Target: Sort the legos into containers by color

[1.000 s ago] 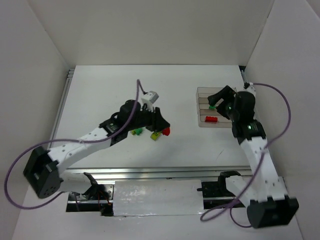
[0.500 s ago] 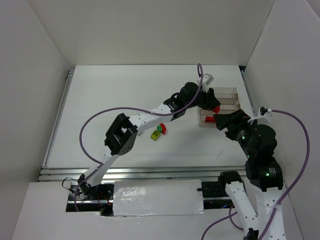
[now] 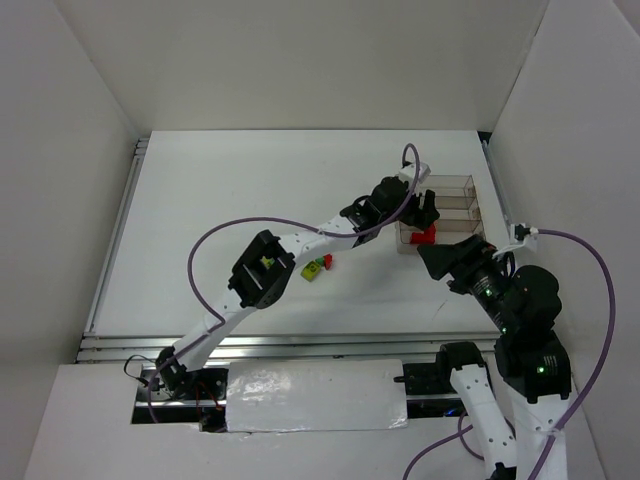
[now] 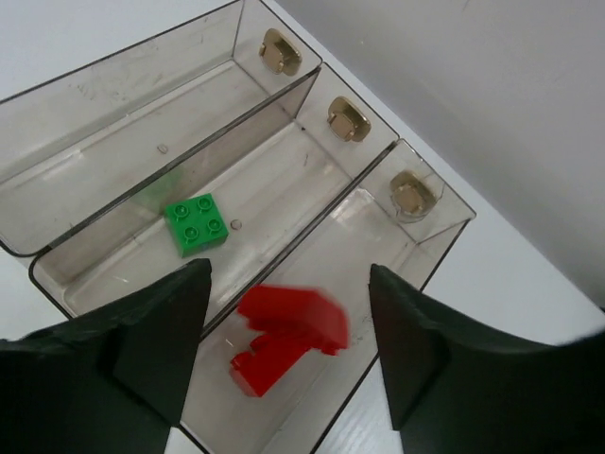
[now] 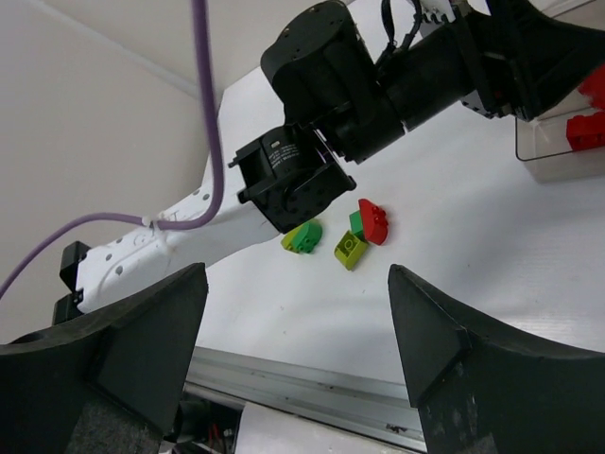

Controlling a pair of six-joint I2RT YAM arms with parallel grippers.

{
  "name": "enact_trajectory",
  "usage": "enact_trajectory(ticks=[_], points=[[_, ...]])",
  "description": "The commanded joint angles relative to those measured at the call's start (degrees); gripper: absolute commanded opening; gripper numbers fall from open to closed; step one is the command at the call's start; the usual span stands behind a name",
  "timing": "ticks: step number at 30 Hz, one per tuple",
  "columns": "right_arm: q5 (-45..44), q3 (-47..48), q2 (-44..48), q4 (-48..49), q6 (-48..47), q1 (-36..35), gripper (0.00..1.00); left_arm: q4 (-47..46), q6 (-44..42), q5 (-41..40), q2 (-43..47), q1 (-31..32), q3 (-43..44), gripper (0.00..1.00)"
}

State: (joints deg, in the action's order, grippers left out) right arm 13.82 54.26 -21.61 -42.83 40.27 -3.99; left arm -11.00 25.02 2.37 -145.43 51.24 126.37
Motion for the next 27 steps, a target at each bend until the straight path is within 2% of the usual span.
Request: enact_trajectory(ticks=[1, 2, 5, 7, 10, 11, 12, 13, 14, 15, 17, 18, 19, 21, 22, 23, 24, 25, 27], points=[[3.0, 0.1, 0.0, -0.2, -2.0, -0.1, 0.84, -4.3, -1.4, -2.1, -0.2, 0.5, 0.4, 0.82], [3.3, 0.2, -0.3, -0.2, -2.2, -0.1, 0.84, -4.5, -1.0, -2.1, 0.1, 0.5, -0.1, 0.90], [3.8, 0.8, -1.0, -0.3, -2.9, -0.1, 0.84, -5.6, -0.4, -2.1, 1.4, 0.5, -1.6, 0.99], [3.4, 0.8, -1.4, 0.0, -3.2, -0.1, 0.84, -6.0, -0.2, -2.1, 3.7, 0.6, -3.7, 1.00], [3.3, 0.2, -2.0, 1.1, -3.8, -0.1, 0.84, -7.6, 0.5, -8.0, 11.3, 0.6, -11.8, 0.99], [3.7, -0.7, -2.2, 1.5, -3.9, -0.1, 0.84, -5.8, 0.9, -10.9, 16.4, 0.5, -13.8, 1.00], [4.3, -1.3, -3.0, 2.5, -4.0, -0.2, 0.84, -3.3, 1.4, -18.0, 18.8, 0.3, -16.1, 1.00], [5.3, -1.8, -3.5, 2.9, -4.3, -0.2, 0.84, 0.2, 2.1, -21.4, 21.3, -0.1, -16.5, 1.00], [5.8, -3.5, -4.1, 3.7, -4.2, -0.2, 0.84, 9.5, 4.6, -24.3, 25.8, -1.3, -16.5, 0.99], [6.5, -4.4, -5.7, 5.2, -4.1, -0.4, 0.87, 14.7, 6.2, -29.9, 28.2, -2.0, -16.9, 0.99], [8.0, -6.5, -9.2, 7.4, -3.8, -0.9, 1.00, 26.7, 10.3, -34.5, 36.3, -4.7, -20.6, 1.00], [5.5, -7.2, -10.4, 8.2, -3.4, -2.6, 1.00, 30.1, 12.0, -38.3, 39.1, -5.5, -22.5, 0.99], [3.2, -7.8, -11.6, 8.8, -3.1, -4.0, 1.00, 33.1, 14.2, -39.4, 45.4, -6.6, -24.5, 1.00], [-2.1, -7.6, -16.0, 9.8, -2.6, -7.7, 1.00, 41.3, 16.4, -43.7, 52.0, -8.2, -31.4, 0.99], [-8.2, -7.5, -17.6, 10.7, -2.3, -12.4, 1.00, 43.8, 18.1, -44.9, 58.6, -8.4, -33.5, 0.99], [-10.8, -7.2, -21.6, 12.4, -2.3, -14.9, 1.00, 46.2, 18.8, -45.6, 61.9, -8.5, -37.9, 1.00], [-12.7, -6.5, -24.1, 12.8, -2.6, -16.7, 1.00, 51.1, 19.8, -46.1, 64.9, -8.8, -39.9, 1.00], [-15.6, -4.7, -26.9, 13.1, -3.3, -20.3, 1.00, 53.1, 21.0, -46.1, 70.7, -9.1, -41.9, 0.99], [-18.9, -1.5, -34.7, 14.3, -5.6, -24.3, 1.00, 56.8, 20.0, -44.2, 76.7, -9.6, -48.1, 0.99]])
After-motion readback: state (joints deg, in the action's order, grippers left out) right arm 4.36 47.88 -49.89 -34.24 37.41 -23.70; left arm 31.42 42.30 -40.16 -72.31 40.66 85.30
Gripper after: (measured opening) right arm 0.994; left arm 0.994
